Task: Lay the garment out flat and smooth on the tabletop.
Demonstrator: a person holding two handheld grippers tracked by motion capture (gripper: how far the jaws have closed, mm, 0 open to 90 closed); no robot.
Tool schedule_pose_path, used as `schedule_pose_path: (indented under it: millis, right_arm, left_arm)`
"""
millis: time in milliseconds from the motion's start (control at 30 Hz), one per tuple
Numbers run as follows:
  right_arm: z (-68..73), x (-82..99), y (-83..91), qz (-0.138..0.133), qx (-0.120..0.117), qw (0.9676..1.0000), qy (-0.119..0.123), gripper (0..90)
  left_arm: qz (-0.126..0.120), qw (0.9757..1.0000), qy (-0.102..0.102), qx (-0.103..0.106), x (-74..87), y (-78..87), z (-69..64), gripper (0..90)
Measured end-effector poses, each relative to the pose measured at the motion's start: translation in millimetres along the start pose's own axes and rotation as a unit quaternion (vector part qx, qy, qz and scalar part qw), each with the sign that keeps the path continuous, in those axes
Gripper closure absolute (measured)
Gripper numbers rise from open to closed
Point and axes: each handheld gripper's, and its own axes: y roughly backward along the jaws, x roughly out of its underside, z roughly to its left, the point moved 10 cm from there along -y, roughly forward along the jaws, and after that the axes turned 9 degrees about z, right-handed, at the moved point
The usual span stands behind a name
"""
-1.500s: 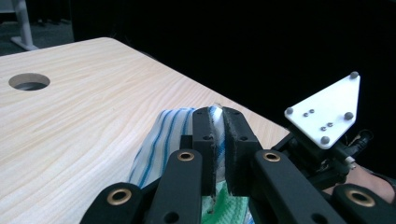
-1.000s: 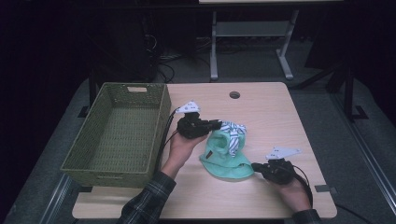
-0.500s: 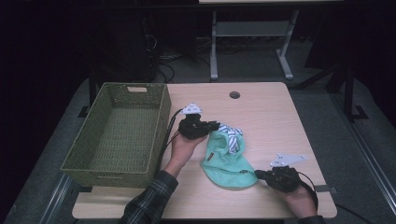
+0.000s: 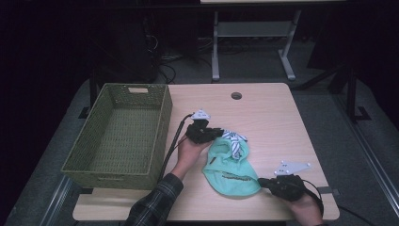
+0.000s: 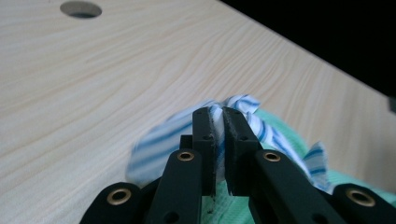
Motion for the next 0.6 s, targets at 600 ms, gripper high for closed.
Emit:
schedule_pose_path:
  millis: [600]
  right_arm:
    - [-1.2,-0.9,2.3,-0.007,0.0,1.0,-0.004,77.2]
  left_arm:
    - [0.032,0.9988,0.026,-0.028,20.7,-10.7,23.5,53.6]
